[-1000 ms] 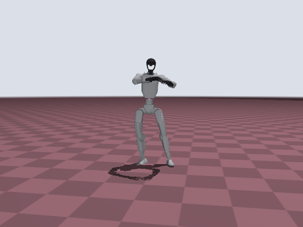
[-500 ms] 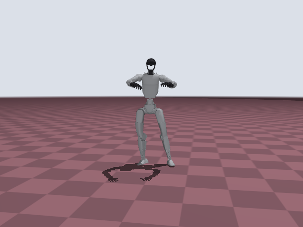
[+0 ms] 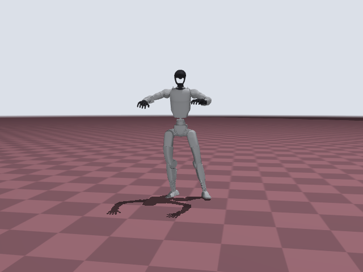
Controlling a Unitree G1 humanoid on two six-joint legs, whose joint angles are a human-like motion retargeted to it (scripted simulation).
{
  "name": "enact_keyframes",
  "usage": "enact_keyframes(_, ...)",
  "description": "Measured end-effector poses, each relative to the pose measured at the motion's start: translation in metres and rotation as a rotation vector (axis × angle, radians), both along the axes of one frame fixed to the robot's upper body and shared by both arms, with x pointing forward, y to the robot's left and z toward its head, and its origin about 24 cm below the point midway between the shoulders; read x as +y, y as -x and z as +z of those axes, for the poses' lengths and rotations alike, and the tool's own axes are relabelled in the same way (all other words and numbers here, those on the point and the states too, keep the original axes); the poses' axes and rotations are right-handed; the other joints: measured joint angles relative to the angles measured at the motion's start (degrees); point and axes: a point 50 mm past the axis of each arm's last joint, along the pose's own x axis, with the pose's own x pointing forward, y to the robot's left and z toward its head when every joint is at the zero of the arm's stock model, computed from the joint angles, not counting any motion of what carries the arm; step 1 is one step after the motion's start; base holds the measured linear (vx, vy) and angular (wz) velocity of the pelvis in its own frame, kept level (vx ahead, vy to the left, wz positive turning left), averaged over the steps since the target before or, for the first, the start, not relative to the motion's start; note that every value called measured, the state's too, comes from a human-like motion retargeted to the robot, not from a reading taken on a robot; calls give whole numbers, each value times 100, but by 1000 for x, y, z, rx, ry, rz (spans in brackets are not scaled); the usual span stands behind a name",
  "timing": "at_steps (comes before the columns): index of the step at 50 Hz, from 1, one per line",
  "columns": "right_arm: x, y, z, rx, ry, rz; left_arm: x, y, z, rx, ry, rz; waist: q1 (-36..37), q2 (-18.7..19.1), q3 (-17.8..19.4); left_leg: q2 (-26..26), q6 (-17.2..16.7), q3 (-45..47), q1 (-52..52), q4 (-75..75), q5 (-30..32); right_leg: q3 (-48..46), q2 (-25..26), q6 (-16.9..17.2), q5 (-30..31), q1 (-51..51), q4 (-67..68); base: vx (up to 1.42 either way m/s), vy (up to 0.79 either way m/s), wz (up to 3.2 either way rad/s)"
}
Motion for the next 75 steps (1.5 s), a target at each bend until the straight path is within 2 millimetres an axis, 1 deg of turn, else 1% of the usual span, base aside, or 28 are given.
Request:
enact_keyframes(5, -23, 10, -1, 10, -4, -75, 4, 1, 0, 6, -5, 13, -34, -33, -9, 18, 4, 34, -14, 15, -3, 21, 21, 0, 12, -25, -14, 0, 0, 0)
enact_keyframes(10, -35, 16, 0, 18, -22, -121, 6, 1, -2, 18, -11, 21, -65, -82, -36, 29, 4, 63, -27, 10, -4, 36, 36, 0, 24, -57, -19, 0, 0, 0)
enact_keyframes(14, -34, 16, 1, 18, -51, -119, 7, 0, -3, 30, -17, 27, -81, -132, -76, 18, 12, 87, -24, 0, -17, 51, 25, 0, 27, -76, -13, 0, 0, 0)
enact_keyframes(17, -23, 14, 6, -1, -77, -70, 7, 0, -5, 37, -25, 32, -77, -172, -118, -1, 29, 115, -8, 1, -45, 74, 4, 0, 28, -80, -6, 0, 0, 0)
enact_keyframes(20, -1, 10, 15, -39, -105, 30, 6, -1, -7, 46, -30, 33, -49, -213, -172, -29, 60, 157, 20, 21, -95, 114, -27, 0, 31, -74, 0, 2, 4, -7)
enact_keyframes(22, 18, 8, 21, -62, -49, 108, 3, -2, -8, 54, -22, 23, -14, -251, -205, -67, 103, 181, 52, 42, -137, 140, -71, 0, 36, -51, 7, 4, 8, -10)
enact_keyframes(24, 45, 6, 29, -127, -11, 222, 3, -2, -6, 34, -35, 27, -9, -271, -201, -99, 150, 208, 111, 78, -198, 169, -113, 0, 31, -3, 24, 4, 8, -11)
enact_keyframes(28, 102, 9, 46, -164, 8, 448, -4, -4, -13, 68, -4, 4, 70, -283, -311, -169, 212, 274, 177, 168, -323, 244, -204, 0, 43, 43, 50, 5, 11, -12)
enact_keyframes(33, 173, 15, 63, -249, -25, 701, -14, -6, -19, 80, 36, -23, 65, -294, -361, -339, 287, 260, 325, 270, -495, 260, -431, 0, -7, 193, 181, 7, 15, 4)
enact_keyframes(35, 199, 18, 68, -266, -48, 782, -19, -7, -22, 86, 59, -36, 48, -305, -376, -438, 312, 226, 401, 293, -559, 242, -558, 0, -43, 275, 253, 8, 19, 19)
enact_keyframes(38, 231, 23, 72, -275, -62, 875, -29, -8, -28, 100, 92, -62, 34, -334, -409, -610, 342, 151, 520, 305, -644, 192, -772, 0, -101, 414, 366, 8, 19, 25)
enact_keyframes(43, 277, 23, 77, -279, -21, 951, -45, -12, -29, 106, 124, -101, 123, -351, -435, -719, 310, 112, 645, 301, -716, 171, -913, -142, -144, 519, 482, 4, 13, 10)
enact_keyframes(45, 290, 19, 76, -272, 3, 951, -51, -14, -27, 106, 130, -117, 195, -366, -441, -750, 298, 114, 688, 298, -741, 177, -949, -184, -142, 549, 503, 3, 11, 0)
enact_keyframes(48, 303, 11, 72, -245, 32, 918, -59, -16, -24, 104, 130, -138, 337, -406, -458, -791, 290, 138, 744, 291, -777, 203, -990, -214, -122, 579, 512, 2, 11, -6)
enact_keyframes(51, 310, 0, 65, -208, 52, 866, -63, -17, -21, 98, 121, -151, 493, -461, -470, -826, 292, 180, 789, 286, -812, 244, -1021, -213, -89, 589, 509, 2, 10, -12)
enact_keyframes(55, 311, -13, 54, -159, 59, 792, -64, -17, -16, 84, 90, -154, 684, -544, -480, -866, 308, 250, 833, 278, -853, 307, -1054, -188, -39, 580, 499, 1, 8, -15)
enact_keyframes(60, 304, -28, 36, -145, 93, 703, -55, -16, -13, 68, 35, -134, 822, -633, -495, -914, 344, 324, 863, 260, -885, 372, -1087, -171, 23, 555, 475, 0, 7, -13)
enact_keyframes(62, 299, -33, 31, -153, 193, 669, -52, -15, -11, 80, 27, -130, 846, -655, -491, -930, 357, 344, 859, 253, -882, 389, -1101, -186, 40, 531, 477, 0, 6, -9)
enact_keyframes(63, 297, -34, 28, -140, 213, 667, -51, -15, -13, 91, 29, -129, 849, -659, -503, -932, 353, 350, 857, 251, -881, 392, -1102, -185, 47, 526, 472, 0, 6, -8)
enact_keyframes(65, 287, -36, 22, -56, 131, 643, -47, -17, -14, 98, 36, -102, 874, -666, -501, -953, 328, 383, 863, 254, -897, 416, -1121, -154, 66, 514, 473, 0, 6, -9)
enact_keyframes(67, 276, -42, 16, -69, 173, 597, -43, -17, -13, 98, 16, -95, 870, -670, -490, -970, 351, 395, 869, 251, -896, 430, -1135, -174, 77, 508, 470, 0, 5, -9)
enact_keyframes(68, 270, -43, 12, -34, 125, 586, -41, -17, -15, 99, 20, -82, 862, -675, -495, -979, 335, 410, 875, 254, -904, 441, -1144, -159, 83, 507, 468, 0, 0, 0)
enact_keyframes(69, 264, -44, 10, -26, 129, 570, -39, -17, -15, 103, 15, -78, 855, -673, -496, -986, 338, 417, 877, 254, -904, 447, -1150, -162, 88, 505, 466, 0, 0, 0)
enact_keyframes(70, 259, -46, 7, -31, 160, 553, -38, -16, -15, 109, 6, -78, 847, -667, -494, -992, 351, 420, 878, 253, -902, 452, -1156, -173, 92, 502, 465, 0, 0, 0)
enact_keyframes(72, 246, -46, 1, 14, 195, 536, -33, -16, -17, 121, 19, -61, 800, -656, -510, -1006, 328, 447, 882, 255, -903, 469, -1168, -168, 101, 494, 460, 0, 0, 0)
enact_keyframes(75, 224, -49, -8, 29, 158, 478, -27, -15, -19, 121, 4, -39, 731, -620, -506, -1024, 341, 470, 900, 257, -911, 492, -1184, -169, 106, 498, 454, 0, 0, 0)
